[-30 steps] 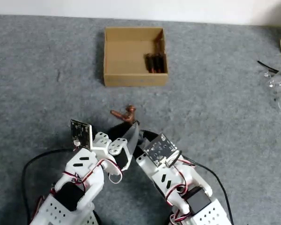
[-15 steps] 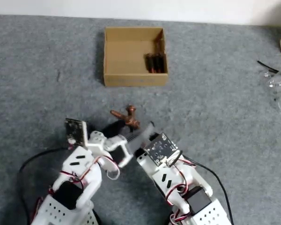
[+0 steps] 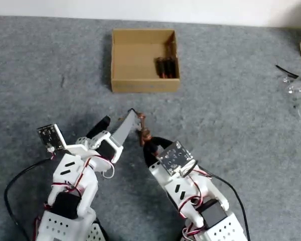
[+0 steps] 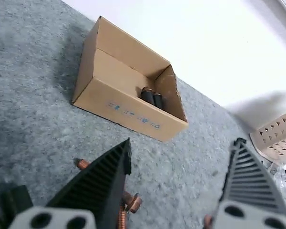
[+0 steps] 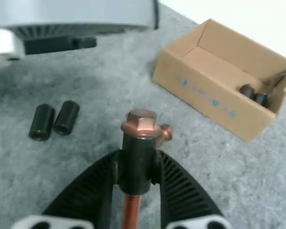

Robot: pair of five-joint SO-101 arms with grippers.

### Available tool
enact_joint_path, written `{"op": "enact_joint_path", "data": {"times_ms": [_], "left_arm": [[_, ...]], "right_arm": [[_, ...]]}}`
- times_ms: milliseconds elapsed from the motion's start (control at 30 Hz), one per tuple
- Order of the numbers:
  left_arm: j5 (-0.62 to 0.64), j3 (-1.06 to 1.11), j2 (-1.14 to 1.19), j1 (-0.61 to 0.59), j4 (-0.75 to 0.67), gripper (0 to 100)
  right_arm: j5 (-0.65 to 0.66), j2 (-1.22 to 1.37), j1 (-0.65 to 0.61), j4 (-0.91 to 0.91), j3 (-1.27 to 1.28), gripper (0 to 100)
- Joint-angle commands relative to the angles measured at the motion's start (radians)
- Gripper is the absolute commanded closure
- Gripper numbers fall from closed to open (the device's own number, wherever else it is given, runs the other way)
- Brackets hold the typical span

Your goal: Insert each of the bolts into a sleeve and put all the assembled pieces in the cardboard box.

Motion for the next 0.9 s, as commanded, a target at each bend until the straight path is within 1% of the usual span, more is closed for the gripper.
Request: {"op": "enact_joint_path", "data": {"times_ms": [0,67,167,200,267,333,400,433,500,567,633,667,733,800,867], "left_arm": [[-0.002,-0.053,-0.010,-0.025,-0.020,72],[-0.072,-0.053,-0.010,-0.044,-0.021,81],[-0.218,-0.054,-0.010,-0.050,-0.029,98],[-0.255,-0.054,-0.010,-0.048,-0.043,100],[-0.279,-0.053,-0.010,-0.048,-0.048,97],[-0.285,-0.048,-0.010,-0.054,-0.048,100],[-0.290,-0.044,-0.010,-0.056,-0.048,99],[-0.313,-0.044,-0.008,-0.056,-0.046,99],[-0.419,-0.036,-0.010,-0.065,-0.014,99],[-0.568,-0.051,-0.010,-0.091,0.037,99],[-0.807,-0.074,-0.008,-0.142,0.103,99],[-0.898,-0.074,-0.010,-0.150,0.130,99],[-0.895,-0.054,-0.010,-0.113,0.135,99],[-0.881,-0.039,-0.010,-0.113,0.120,99],[-0.878,-0.019,-0.008,-0.113,0.101,99]], "right_arm": [[0.005,-0.016,0.030,-0.065,0.002,99.4],[0.005,-0.016,0.030,-0.065,0.010,99.4],[0.005,-0.016,0.031,-0.067,0.018,99.4],[0.005,-0.016,0.031,-0.067,0.019,99.4],[0.005,-0.016,0.031,-0.067,0.021,99.4],[0.005,-0.016,0.031,-0.067,0.021,99.4],[0.005,-0.016,0.033,-0.067,0.021,99.4],[0.005,-0.016,0.033,-0.067,0.022,99.4],[0.005,-0.016,0.035,-0.067,0.022,99.4],[0.005,-0.015,0.059,-0.067,0.024,99.4],[0.005,-0.015,0.096,-0.067,0.024,99.4],[0.005,-0.015,0.114,-0.067,0.024,99.4],[0.005,-0.015,0.130,-0.067,0.027,99.4],[0.006,-0.015,0.130,-0.070,0.058,99.4],[0.008,-0.015,0.130,-0.122,0.091,99.4]]}}
